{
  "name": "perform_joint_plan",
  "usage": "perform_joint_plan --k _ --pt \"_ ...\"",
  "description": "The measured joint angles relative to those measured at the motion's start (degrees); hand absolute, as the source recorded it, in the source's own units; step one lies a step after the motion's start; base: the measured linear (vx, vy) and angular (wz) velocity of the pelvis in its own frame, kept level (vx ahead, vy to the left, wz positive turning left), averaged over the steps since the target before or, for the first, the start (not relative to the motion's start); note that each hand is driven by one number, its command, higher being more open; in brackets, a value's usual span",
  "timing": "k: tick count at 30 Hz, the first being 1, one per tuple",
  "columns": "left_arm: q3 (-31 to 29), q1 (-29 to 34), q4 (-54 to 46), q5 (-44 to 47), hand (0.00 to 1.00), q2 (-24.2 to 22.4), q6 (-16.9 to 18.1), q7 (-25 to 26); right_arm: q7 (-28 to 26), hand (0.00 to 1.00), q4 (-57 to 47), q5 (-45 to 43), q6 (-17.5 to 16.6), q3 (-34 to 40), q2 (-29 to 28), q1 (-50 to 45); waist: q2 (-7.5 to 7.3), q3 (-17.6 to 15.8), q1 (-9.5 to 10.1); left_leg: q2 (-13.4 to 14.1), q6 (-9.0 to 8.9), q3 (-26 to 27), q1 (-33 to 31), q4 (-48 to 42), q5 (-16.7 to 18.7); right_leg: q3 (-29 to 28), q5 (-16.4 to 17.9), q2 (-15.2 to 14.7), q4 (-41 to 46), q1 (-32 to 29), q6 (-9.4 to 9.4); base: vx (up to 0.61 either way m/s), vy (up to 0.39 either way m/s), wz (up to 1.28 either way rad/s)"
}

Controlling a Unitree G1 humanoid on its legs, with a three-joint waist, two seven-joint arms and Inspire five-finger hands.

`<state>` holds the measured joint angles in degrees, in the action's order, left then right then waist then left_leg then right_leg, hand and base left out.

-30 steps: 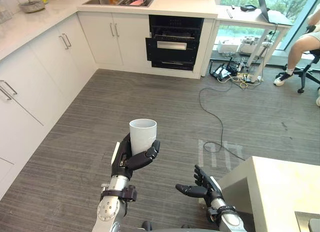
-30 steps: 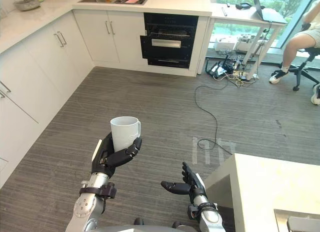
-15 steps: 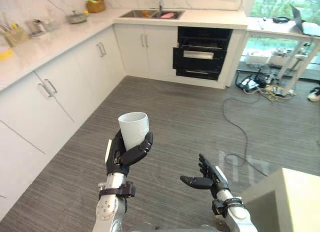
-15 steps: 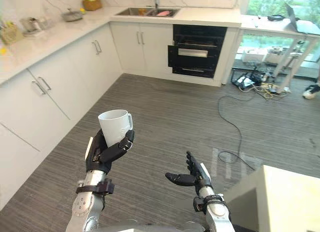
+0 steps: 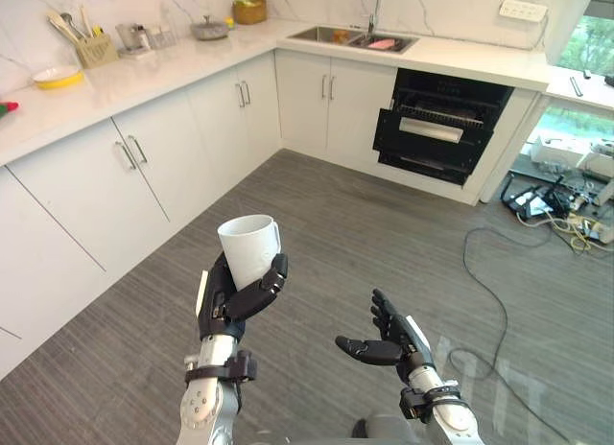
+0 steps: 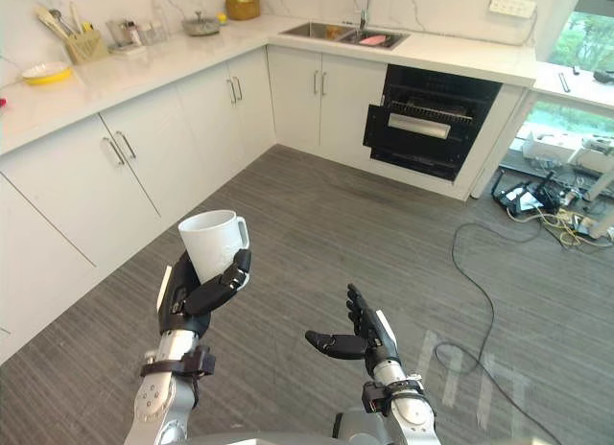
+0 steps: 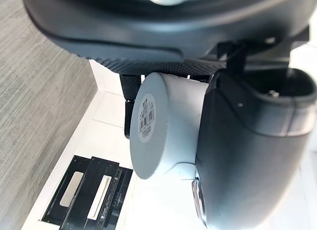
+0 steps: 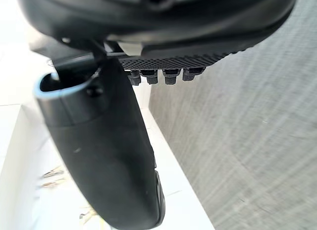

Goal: Walk over to the sink, pick up the cup, carry it to the dishwasher, place the cup inside the dishwasher, then close the dishwasher door

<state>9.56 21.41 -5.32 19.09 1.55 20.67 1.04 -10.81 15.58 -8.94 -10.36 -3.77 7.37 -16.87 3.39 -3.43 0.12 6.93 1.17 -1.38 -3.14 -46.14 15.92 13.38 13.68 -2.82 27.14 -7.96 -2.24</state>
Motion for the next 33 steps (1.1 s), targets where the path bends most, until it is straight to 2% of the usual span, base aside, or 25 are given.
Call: perform_joint_plan --k 1,2,3,4,5,6,9,11,12,13,14,15,17,18,20,21,22,25,26,28,29,31,32,33 --pt "0.0 0.1 -0.3 0.0 0.00 -1.0 0.0 -0.5 -0.2 1.00 -0.5 0.1 0.0 -0.1 0.2 -0.1 0.38 -0.2 -0.17 3.7 0.21 4.5 -3.1 -6.7 -5.5 1.0 0.6 1.2 -2.0 2.5 -0.51 0.34 -0.144 0.26" --pt "-0.1 0.2 -0.3 0.0 0.00 -1.2 0.0 -0.5 -0.2 1.00 -0.4 0.1 0.0 -0.3 0.1 -0.2 0.52 -0.4 0.12 5.7 0.23 6.5 -4.9 -10.5 -8.6 1.1 0.6 1.8 -3.6 4.1 -0.80 0.40 -0.133 0.14" --pt "-0.1 0.3 -0.2 0.0 0.00 -1.1 0.0 -0.5 -0.2 1.00 -0.3 0.1 0.0 -0.7 0.1 -0.5 0.63 -0.5 0.72 8.7 -0.46 9.1 -7.6 -15.4 -10.6 1.2 0.2 2.6 -6.0 7.0 -0.39 0.39 -0.087 -0.01" --pt "-0.1 0.4 -0.2 0.0 0.00 -0.8 0.0 -0.6 -0.2 1.00 -0.2 0.1 0.0 -1.1 0.1 -0.6 0.21 -0.6 0.77 9.0 -0.93 10.4 -9.3 -16.1 -8.3 1.2 0.2 2.7 -8.0 8.9 -0.39 0.38 -0.071 -0.02" --pt "-0.1 0.4 -0.2 0.0 0.00 -0.5 0.0 -0.6 -0.2 1.00 -0.1 0.1 -0.1 -1.2 0.2 -0.5 0.25 -0.6 0.78 8.8 -1.24 11.6 -10.8 -14.9 -5.9 1.1 0.0 2.5 -10.0 10.6 -0.19 0.47 -0.033 -0.03" --pt "-0.1 0.4 -0.2 0.0 0.00 0.0 0.0 -0.7 -0.1 1.00 0.0 0.1 -0.1 -1.2 0.3 -0.3 0.16 -0.7 0.81 7.9 -1.60 14.5 -12.6 -9.2 -2.5 0.9 -0.2 1.7 -12.8 13.1 0.13 0.41 0.003 -0.03" --pt "0.0 0.3 0.0 0.1 0.00 0.1 0.0 -0.6 0.0 1.00 1.2 0.1 -0.1 -1.3 0.9 0.3 -0.46 -1.1 1.23 5.2 -2.24 18.9 -14.6 2.9 -1.4 0.7 -0.3 -0.3 -16.3 17.4 0.36 0.40 0.070 -0.02" --pt "0.4 0.0 0.7 0.1 0.00 0.3 0.0 -0.3 0.7 1.00 3.5 0.1 -0.1 -1.3 1.9 0.8 -0.42 -1.6 1.78 2.2 -2.61 19.6 -16.1 15.1 -5.5 1.3 -0.3 -2.0 -16.6 20.5 0.48 0.45 0.178 -0.02" --pt "0.6 0.2 0.6 0.1 0.00 0.6 0.1 -0.1 1.1 1.00 4.3 0.1 -0.1 -1.6 2.2 0.3 -0.19 -1.6 2.31 1.6 -3.06 19.6 -15.6 22.3 -11.1 1.4 0.5 -2.2 -16.0 22.1 1.86 0.50 0.254 -0.12" --pt "0.5 0.1 0.4 0.1 0.00 1.3 0.8 0.0 1.2 1.00 4.9 0.2 -0.1 -2.1 2.8 -0.2 0.07 -1.4 2.93 1.7 1.14 19.6 -15.8 23.7 -17.3 0.9 3.1 -2.2 -14.6 23.7 4.33 0.42 0.220 -0.09" --pt "0.3 -0.3 0.7 0.2 0.00 2.0 1.0 0.1 1.5 1.00 6.3 0.2 -0.1 -2.6 1.8 0.4 -1.71 -1.4 3.00 0.7 1.05 20.1 -16.1 21.2 -15.3 0.8 4.6 -3.7 -13.9 24.2 4.71 0.43 0.230 0.06" --pt "-0.3 -1.4 1.4 0.2 0.00 3.0 0.8 0.1 2.1 1.00 7.6 0.2 -0.1 -3.1 1.6 0.9 -2.93 -1.0 2.68 -0.1 2.09 19.9 -18.0 17.3 -11.2 0.9 5.0 -5.3 -12.7 23.7 5.15 0.43 0.259 0.18" --pt "-0.2 -1.8 1.4 0.2 0.00 3.2 0.7 -0.2 2.2 1.00 9.1 0.1 0.0 -2.8 1.7 1.6 -3.29 -1.2 2.90 -1.2 3.54 20.2 -19.4 11.6 -4.8 -0.1 5.1 -7.3 -7.3 22.5 5.30 0.51 0.348 0.14" --pt "-0.2 -1.8 1.4 0.2 0.00 3.2 0.6 -0.4 2.2 1.00 9.4 0.1 0.1 -2.7 1.7 1.6 -3.52 -1.3 2.91 -1.8 3.89 20.3 -19.1 10.5 -3.1 -0.7 5.0 -8.4 -4.0 21.7 5.50 0.47 0.344 0.13" --pt "-0.2 -1.8 1.5 0.1 0.00 3.9 0.3 -1.1 2.1 1.00 11.4 0.1 0.1 -2.8 1.4 2.3 -4.83 -1.5 2.78 -5.4 4.27 20.7 -15.7 9.4 1.2 -3.8 1.4 -13.9 18.3 13.3 9.62 0.43 0.313 0.16" --pt "-0.2 -1.8 1.6 0.0 0.00 4.3 -0.1 -1.1 2.0 1.00 12.1 0.1 0.1 -2.9 1.3 2.5 -4.88 -1.5 2.51 -6.2 4.49 20.6 -14.2 9.7 1.9 -4.1 1.6 -14.5 23.3 11.2 9.45 0.44 0.245 0.24" --pt "-0.2 -1.5 2.0 0.0 0.00 4.8 -0.5 -1.1 2.0 1.00 13.6 0.1 0.2 -3.1 1.3 2.7 -4.53 -1.5 1.83 -7.0 5.33 20.0 -10.7 11.0 2.4 -3.9 2.8 -14.2 28.7 8.5 8.40 0.45 0.195 0.30" --pt "0.3 -2.1 2.2 0.0 0.00 5.2 -0.5 -1.1 2.2 1.00 13.3 0.2 0.1 -3.4 0.5 1.9 -4.12 -1.8 1.76 -7.7 5.15 18.1 -2.0 17.8 2.2 -1.5 6.7 -10.3 25.6 1.0 6.33 0.46 0.136 0.24" --pt "0.7 -2.4 2.2 0.0 0.00 5.4 -0.6 -1.1 2.2 1.00 12.7 0.2 0.1 -3.3 0.2 1.5 -4.06 -1.8 1.67 -7.6 5.04 17.6 -0.7 19.0 2.2 -0.8 6.8 -9.6 23.9 -0.5 6.07 0.33 0.033 0.35" --pt "1.8 -3.1 1.2 0.1 0.00 5.9 -1.3 -1.2 2.2 1.00 8.9 0.1 0.0 -3.1 -0.6 -0.8 -3.58 -2.1 0.54 -6.9 3.83 15.0 3.5 21.7 2.8 1.0 5.9 -7.2 14.7 -5.9 6.28 0.32 -0.008 0.49" --pt "1.9 -3.2 0.9 0.1 0.00 6.0 -1.4 -1.3 2.2 1.00 8.1 0.1 0.0 -3.1 -0.8 -1.1 -3.58 -2.2 0.41 -6.6 3.44 14.5 4.2 21.9 3.2 0.9 4.9 -6.4 11.6 -7.2 6.29 0.31 -0.039 0.39" --pt "2.0 -3.5 0.6 0.1 0.00 6.5 -1.5 -2.0 2.2 1.00 5.6 0.1 -0.1 -3.1 -1.9 -2.4 -4.18 -2.2 0.37 -5.7 2.42 14.3 6.3 21.3 4.4 0.6 -1.8 -4.9 1.2 -10.4 6.44 0.28 -0.067 0.24" --pt "2.0 -3.3 0.5 0.1 0.00 6.5 -1.5 -2.5 2.2 1.00 4.5 0.2 -0.2 -3.0 -2.3 -3.1 -4.62 -2.3 0.13 -5.6 1.35 14.6 7.7 21.1 5.6 0.6 -4.9 -5.1 -1.8 -10.5 5.70 0.38 -0.133 0.40" --pt "2.2 -3.2 0.5 0.0 0.00 6.5 -1.5 -3.1 2.0 1.00 3.4 0.2 -0.5 -2.9 -2.5 -3.9 -4.86 -2.2 -0.34 -5.4 0.06 14.6 9.2 21.2 8.2 0.6 -7.1 -5.4 -2.5 -10.5 4.31 0.52 -0.218 0.41"
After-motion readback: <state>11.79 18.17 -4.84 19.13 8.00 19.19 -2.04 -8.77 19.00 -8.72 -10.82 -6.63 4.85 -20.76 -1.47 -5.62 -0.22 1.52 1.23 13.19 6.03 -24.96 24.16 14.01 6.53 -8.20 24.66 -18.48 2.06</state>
